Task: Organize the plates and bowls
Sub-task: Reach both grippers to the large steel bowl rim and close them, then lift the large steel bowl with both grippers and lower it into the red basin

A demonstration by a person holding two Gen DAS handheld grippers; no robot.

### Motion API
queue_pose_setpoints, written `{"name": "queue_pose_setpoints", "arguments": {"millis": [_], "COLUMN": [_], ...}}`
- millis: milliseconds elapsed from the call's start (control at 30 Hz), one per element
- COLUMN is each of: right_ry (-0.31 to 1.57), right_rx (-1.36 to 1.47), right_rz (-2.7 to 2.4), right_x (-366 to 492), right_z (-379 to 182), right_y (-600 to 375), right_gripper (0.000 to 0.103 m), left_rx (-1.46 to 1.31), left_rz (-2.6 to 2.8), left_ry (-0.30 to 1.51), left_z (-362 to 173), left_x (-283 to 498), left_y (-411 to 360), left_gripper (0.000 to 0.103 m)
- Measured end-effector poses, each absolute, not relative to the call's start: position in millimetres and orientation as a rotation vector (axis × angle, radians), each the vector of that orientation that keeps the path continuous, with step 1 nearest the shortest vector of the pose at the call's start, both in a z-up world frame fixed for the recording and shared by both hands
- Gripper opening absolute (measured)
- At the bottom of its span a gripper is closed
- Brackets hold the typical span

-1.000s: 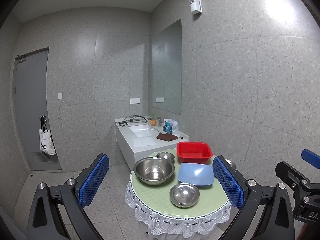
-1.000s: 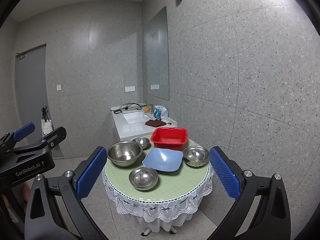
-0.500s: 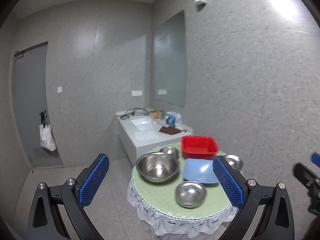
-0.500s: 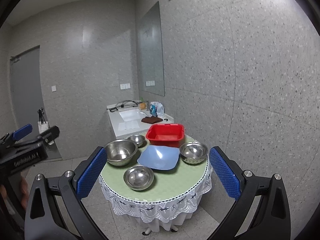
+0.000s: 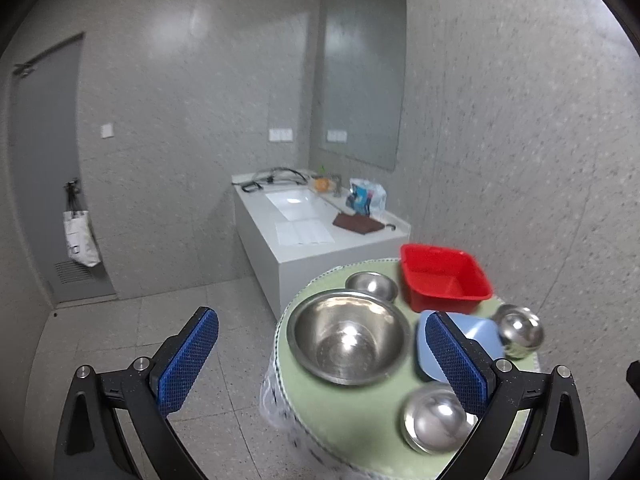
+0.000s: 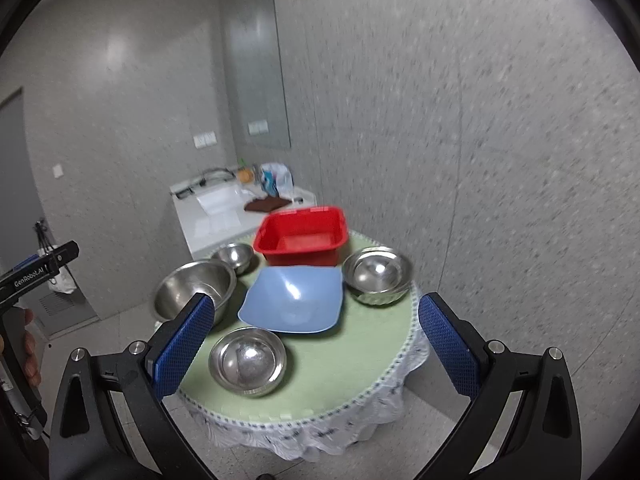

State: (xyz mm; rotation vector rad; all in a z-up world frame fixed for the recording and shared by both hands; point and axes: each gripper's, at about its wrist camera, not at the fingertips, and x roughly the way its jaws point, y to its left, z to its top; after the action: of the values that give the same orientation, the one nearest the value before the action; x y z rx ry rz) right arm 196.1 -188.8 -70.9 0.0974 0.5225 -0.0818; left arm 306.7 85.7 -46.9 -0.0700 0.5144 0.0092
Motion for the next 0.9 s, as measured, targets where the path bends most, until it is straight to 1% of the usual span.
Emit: {"name": "queue_pose_setpoints", "arguments": {"millis": [133,300,400,467,533,567,600,633,667,700,733,767,800,833,867,900], "right_ry": [0.622,0.779,0.897,0.943,0.994,1.013,1.025,1.041,1.05,1.06,1.069,1.078,1.087,1.103,1.113,1.121], "right_rx": [0.118,0.164,0.19,0.199,0.217,0.223,0.227,0.233,0.237,0.239,0.241,0.244,0.25,0.257,0.263,0.272], "right_rz": [-0.081,-0.053,-0.045,-0.047,-0.037,-0.032,-0.031,-0.035,-0.033,-0.03,-0.029,-0.03,-0.031,-0.033,-0.033,-0.028], "right_x": [266,355,403,419,437,444,450,459,464,469,473,476,479,482,484,487], "right_z": [-100,-146,-184,-202,-220,-226,-230,-235,-238,-242,-247,-250,-254,-259,-261,-264], "right_y": [-164,-120,-94,-82,-73,-69,-66,-64,-62,-59,-56,-54,-53,-53,-52,-51], "right_gripper": [0.103,0.103,0.103,0.103,0.1,0.097,0.092,0.09,0.088,0.085,0.083,0.078,0.072,0.069,0.062,0.055], "left_rx": [-0.031,0.04,0.06,0.071,0.076,0.071,0.069,0.063,0.057,0.049,0.046,0.045,0.041,0.039,0.037,0.032], "left_rz": [-0.065,-0.182,-0.237,-0.263,-0.29,-0.313,-0.327,-0.345,-0.364,-0.394,-0.413,-0.433,-0.448,-0.461,-0.474,-0.486], "left_ry": [0.629,0.79,0.859,0.896,0.94,0.96,0.98,0.995,1.008,1.028,1.042,1.055,1.059,1.068,1.077,1.079], "left_z": [-71,-115,-137,-150,-163,-169,-173,-179,-184,-189,-194,-198,-200,-202,-204,-205], "left_x": [405,520,562,586,609,620,625,633,643,650,658,665,668,673,679,683], "left_y": [112,140,153,162,167,170,173,176,175,177,177,179,181,183,187,190], "left_gripper": [0.102,0.102,0.102,0.101,0.099,0.098,0.095,0.086,0.079,0.076,0.069,0.062,0.058,0.051,0.042,0.039]}}
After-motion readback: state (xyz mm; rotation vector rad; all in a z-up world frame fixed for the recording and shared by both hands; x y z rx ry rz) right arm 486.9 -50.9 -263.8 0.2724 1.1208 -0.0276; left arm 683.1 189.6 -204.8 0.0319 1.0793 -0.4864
